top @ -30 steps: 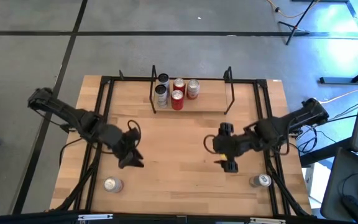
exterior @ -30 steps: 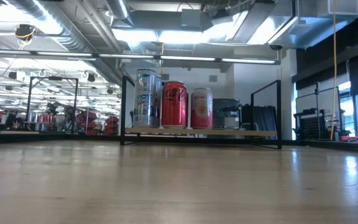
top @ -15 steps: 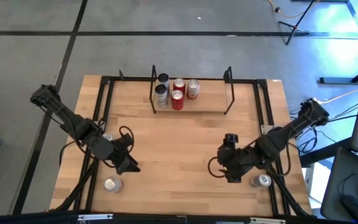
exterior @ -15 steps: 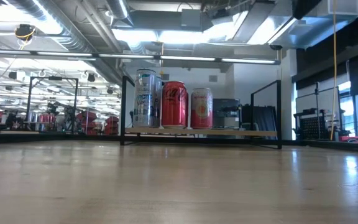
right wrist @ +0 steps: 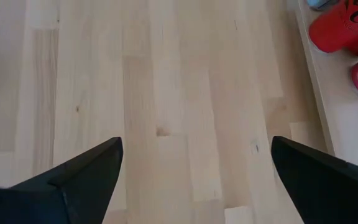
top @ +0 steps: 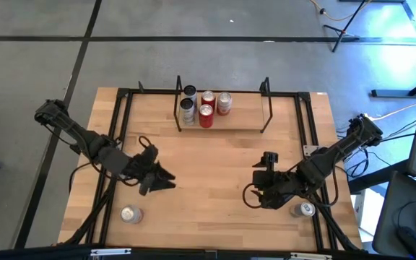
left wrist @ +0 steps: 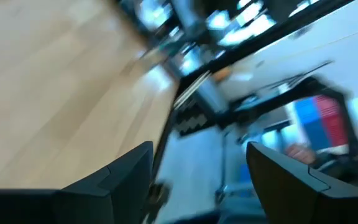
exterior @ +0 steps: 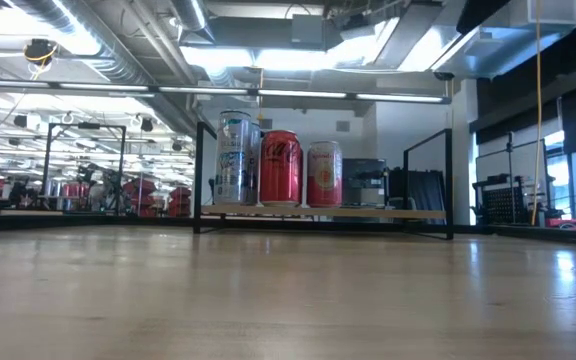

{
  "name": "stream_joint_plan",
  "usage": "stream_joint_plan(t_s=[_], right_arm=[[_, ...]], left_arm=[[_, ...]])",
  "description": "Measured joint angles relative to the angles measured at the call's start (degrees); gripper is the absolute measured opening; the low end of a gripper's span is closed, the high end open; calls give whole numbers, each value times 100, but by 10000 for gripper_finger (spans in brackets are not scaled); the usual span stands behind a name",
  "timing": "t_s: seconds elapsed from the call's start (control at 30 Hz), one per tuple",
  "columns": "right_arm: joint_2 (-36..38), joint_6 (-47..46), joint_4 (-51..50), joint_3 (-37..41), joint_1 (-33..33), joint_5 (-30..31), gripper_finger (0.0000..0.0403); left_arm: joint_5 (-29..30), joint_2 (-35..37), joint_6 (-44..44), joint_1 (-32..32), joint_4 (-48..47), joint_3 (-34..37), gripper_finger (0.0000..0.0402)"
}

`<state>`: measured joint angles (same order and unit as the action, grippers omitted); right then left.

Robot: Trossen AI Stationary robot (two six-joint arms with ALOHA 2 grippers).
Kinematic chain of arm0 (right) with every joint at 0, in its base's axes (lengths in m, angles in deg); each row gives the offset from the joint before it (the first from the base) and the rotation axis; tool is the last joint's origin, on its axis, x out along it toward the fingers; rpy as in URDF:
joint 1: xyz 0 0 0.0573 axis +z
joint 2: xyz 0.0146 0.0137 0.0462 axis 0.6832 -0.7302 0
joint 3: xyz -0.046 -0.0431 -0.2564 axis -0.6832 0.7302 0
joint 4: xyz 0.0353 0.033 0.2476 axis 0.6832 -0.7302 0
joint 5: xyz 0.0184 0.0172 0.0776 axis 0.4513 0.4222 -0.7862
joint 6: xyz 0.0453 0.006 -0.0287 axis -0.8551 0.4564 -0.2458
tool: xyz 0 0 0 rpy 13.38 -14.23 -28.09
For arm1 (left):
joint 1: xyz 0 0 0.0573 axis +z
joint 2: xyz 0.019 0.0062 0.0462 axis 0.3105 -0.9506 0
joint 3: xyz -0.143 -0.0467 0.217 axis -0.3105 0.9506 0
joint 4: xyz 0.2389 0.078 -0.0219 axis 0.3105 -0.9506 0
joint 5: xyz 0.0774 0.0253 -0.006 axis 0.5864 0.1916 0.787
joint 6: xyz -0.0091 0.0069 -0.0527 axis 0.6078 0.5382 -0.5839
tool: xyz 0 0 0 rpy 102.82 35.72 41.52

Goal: Place canned beverage on shelf
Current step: Put the pink soda can on the shelf

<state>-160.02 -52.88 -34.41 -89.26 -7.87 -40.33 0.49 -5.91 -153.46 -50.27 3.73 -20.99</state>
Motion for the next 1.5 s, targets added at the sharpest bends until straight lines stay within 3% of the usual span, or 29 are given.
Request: stream_joint_plan(t_s=[0.07, 0.27, 0.43, 0.57, 0.83, 1.03, 1.27, 1.5], right_arm=[[0, -58, -4, 0, 0, 12, 395], [0, -110, -11, 0, 1, -28, 394], [0, -112, -13, 0, 0, -30, 395], [0, -121, -7, 0, 1, -28, 395], [0, -125, 62, 0, 2, -28, 395], [0, -25, 70, 0, 2, 20, 395], [0, 76, 86, 0, 2, 32, 395], [0, 76, 92, 0, 2, 98, 395]], left_arm=[[-51, -78, 185, 79, 181, -81, 253], [-637, -813, 226, 148, -794, -1017, 253], [-1107, -1681, -80, 10, -2987, -2464, 253], [-1336, -2127, -924, -360, -4534, -3173, 253], [-1688, -2477, -2508, -1306, -5098, -3033, 253], [-1283, -2476, -3254, -1891, -5153, -2819, 253], [-1428, -2471, -3799, -1994, -5603, -2816, 255], [-1799, -2471, -4209, -2000, -6232, -2815, 316]])
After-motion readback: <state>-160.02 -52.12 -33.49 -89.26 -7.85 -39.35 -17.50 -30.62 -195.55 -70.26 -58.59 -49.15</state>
